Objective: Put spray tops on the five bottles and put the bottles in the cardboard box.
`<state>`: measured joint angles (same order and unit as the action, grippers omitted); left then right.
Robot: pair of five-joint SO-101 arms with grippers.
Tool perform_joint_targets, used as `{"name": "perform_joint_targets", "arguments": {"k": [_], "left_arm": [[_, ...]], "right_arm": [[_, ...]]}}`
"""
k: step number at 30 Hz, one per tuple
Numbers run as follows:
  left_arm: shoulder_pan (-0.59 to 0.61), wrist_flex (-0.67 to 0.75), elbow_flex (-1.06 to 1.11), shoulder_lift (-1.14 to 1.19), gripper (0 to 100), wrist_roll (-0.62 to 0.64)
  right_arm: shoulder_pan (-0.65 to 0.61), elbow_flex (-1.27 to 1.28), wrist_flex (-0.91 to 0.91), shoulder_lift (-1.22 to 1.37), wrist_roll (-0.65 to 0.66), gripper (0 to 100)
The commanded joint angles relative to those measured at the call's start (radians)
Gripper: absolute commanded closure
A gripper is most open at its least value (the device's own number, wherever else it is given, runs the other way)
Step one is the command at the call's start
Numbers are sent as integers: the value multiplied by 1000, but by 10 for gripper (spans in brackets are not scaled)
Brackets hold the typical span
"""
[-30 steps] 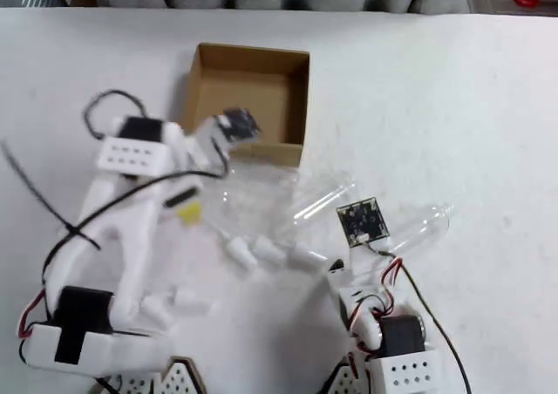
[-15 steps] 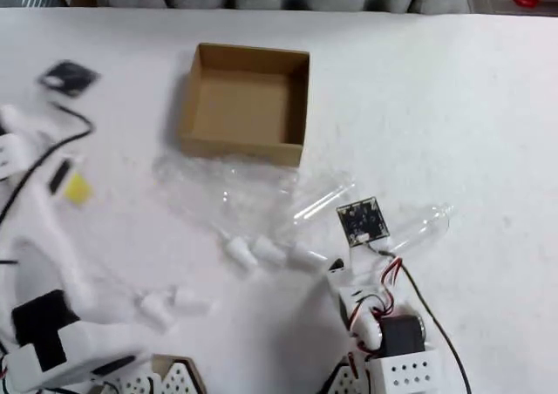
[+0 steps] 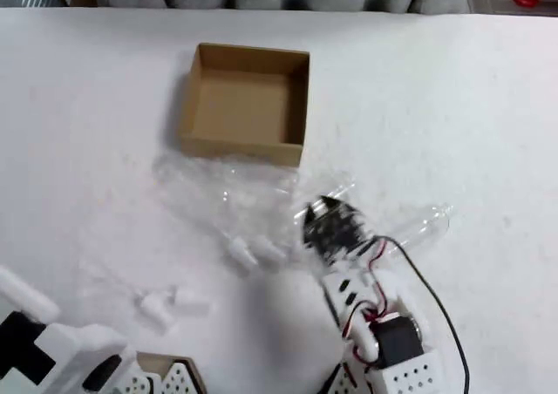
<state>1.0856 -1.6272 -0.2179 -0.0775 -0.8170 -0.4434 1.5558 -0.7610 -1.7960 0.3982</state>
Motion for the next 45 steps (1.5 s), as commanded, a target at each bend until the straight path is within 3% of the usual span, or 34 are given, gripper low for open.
{"name": "perform_joint_targets", "arguments": {"k": [1,6,10,16,22,29,36,45], "left_arm": [[71,-2,-101,-8,966,11],[101,-2,-149,-7,967,11],[96,-8,-170,-13,968,12],[97,-2,-180,-13,965,127],[116,28,-215,-5,965,140],[200,141,-221,-5,965,299],[205,147,-216,-5,965,315],[208,146,-213,-4,965,315]], "right_arm": [[-182,-112,24,-5,6,981],[-352,-164,87,10,6,984],[-426,-273,225,185,0,984],[-467,-578,278,638,-279,984],[-522,-629,283,920,-457,984],[-730,-578,308,1121,-517,984],[-799,-568,337,1162,-514,982],[-903,-511,460,1247,-516,777]]}}
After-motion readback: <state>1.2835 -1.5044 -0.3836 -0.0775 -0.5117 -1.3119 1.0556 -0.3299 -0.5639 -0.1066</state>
